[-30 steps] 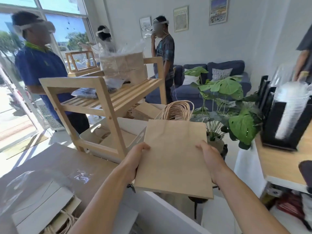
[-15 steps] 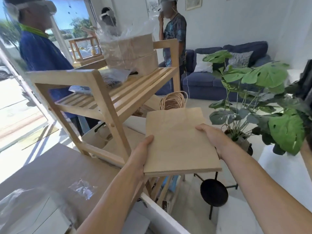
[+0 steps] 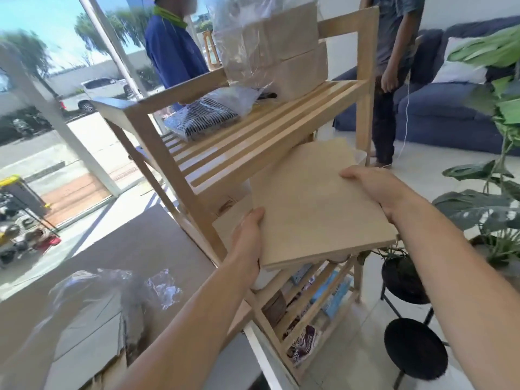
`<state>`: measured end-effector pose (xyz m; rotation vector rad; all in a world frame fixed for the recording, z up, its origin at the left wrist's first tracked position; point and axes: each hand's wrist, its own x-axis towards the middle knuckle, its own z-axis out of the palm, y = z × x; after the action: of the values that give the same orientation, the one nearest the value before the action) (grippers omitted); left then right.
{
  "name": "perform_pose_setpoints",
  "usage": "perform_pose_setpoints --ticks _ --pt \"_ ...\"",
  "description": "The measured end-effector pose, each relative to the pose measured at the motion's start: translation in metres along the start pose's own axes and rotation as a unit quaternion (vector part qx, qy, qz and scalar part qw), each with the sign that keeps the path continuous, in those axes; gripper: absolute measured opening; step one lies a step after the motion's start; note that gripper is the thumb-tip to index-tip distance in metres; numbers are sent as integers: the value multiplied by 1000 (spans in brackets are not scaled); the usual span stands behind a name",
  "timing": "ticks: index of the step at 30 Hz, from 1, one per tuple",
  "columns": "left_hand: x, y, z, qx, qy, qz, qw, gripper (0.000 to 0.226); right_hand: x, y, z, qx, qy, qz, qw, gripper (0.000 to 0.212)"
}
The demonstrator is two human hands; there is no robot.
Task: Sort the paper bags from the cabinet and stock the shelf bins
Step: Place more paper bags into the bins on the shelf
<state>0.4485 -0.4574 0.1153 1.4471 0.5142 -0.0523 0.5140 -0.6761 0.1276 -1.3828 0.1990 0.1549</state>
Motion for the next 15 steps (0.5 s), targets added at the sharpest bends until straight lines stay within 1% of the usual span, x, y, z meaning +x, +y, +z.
perform_pose_setpoints --ticks 2,5,7,9,12,15 --pt "2 -1 4 -4 25 14 1000 26 11 -4 2 -7 -31 7 999 19" --pt "9 3 6 -9 61 29 998 34 25 -12 9 -8 -68 9 998 28" --pt "11 8 7 -13 81 40 996 38 33 -16 15 -3 -94 5 996 18" --pt "14 12 8 -14 95 54 994 38 41 -19 20 4 -115 -3 993 8" --pt "11 15 15 4 113 77 991 28 58 -17 23 14 -148 -15 989 7" --pt "17 11 16 27 142 95 985 42 75 -10 30 35 -179 -11 983 8"
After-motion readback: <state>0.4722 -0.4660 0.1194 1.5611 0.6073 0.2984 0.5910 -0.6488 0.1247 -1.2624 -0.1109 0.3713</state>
